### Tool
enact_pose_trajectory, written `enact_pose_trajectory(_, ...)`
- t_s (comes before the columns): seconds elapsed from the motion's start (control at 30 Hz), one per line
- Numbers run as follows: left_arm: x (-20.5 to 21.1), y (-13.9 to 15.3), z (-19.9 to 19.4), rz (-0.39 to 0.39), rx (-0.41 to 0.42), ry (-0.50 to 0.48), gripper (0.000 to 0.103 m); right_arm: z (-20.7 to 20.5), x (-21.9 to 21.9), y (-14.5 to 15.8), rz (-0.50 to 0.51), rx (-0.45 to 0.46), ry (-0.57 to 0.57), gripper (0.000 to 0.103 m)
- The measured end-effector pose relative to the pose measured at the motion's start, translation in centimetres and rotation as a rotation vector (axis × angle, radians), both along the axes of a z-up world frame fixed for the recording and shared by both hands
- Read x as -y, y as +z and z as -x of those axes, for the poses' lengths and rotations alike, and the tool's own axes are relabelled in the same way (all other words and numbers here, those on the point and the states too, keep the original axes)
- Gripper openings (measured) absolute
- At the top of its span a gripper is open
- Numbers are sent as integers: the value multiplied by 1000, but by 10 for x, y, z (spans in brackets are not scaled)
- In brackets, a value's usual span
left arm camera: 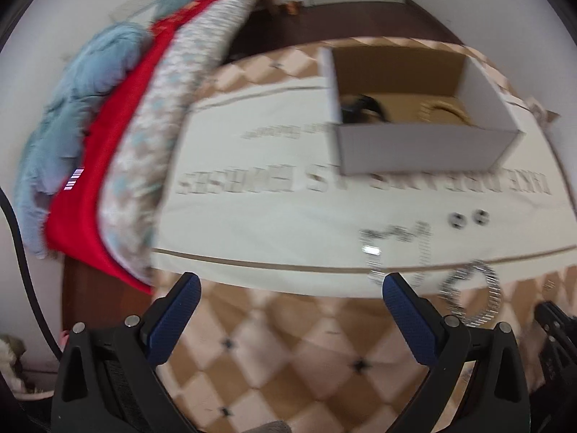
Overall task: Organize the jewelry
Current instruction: 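Pinch a small silver stud with the right tool while the left tool grasps the chain-link bracelet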
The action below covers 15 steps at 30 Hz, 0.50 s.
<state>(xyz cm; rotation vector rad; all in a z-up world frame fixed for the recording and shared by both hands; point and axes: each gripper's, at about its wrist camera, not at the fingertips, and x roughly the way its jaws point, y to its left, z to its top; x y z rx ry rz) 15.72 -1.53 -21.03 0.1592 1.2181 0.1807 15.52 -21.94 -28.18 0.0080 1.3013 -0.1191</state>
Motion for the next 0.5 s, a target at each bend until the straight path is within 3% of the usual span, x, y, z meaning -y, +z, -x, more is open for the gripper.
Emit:
enact_pose_trajectory(0.17, 39, -20, -2, 133, -100, -78, 100, -5, 50, 7, 15, 3, -98, 10)
enact_pose_trajectory(0.27, 59, -37, -3, 185, -169, -97, 78, -8, 68, 10, 8, 7, -132, 10)
enact_pose_trajectory(0.4, 78, -48, -1, 170, -198, -132, 49, -8, 74, 14, 5, 18, -134, 10)
enact_pose_trajectory(0.47, 83, -48, 1, 179, -184, -143, 47, -6, 72, 15, -4, 19, -135, 10)
enact_pose_trajectory(0.5, 86, -47, 3, 189, -172, -159, 38, -6, 72, 14, -5, 19, -134, 10)
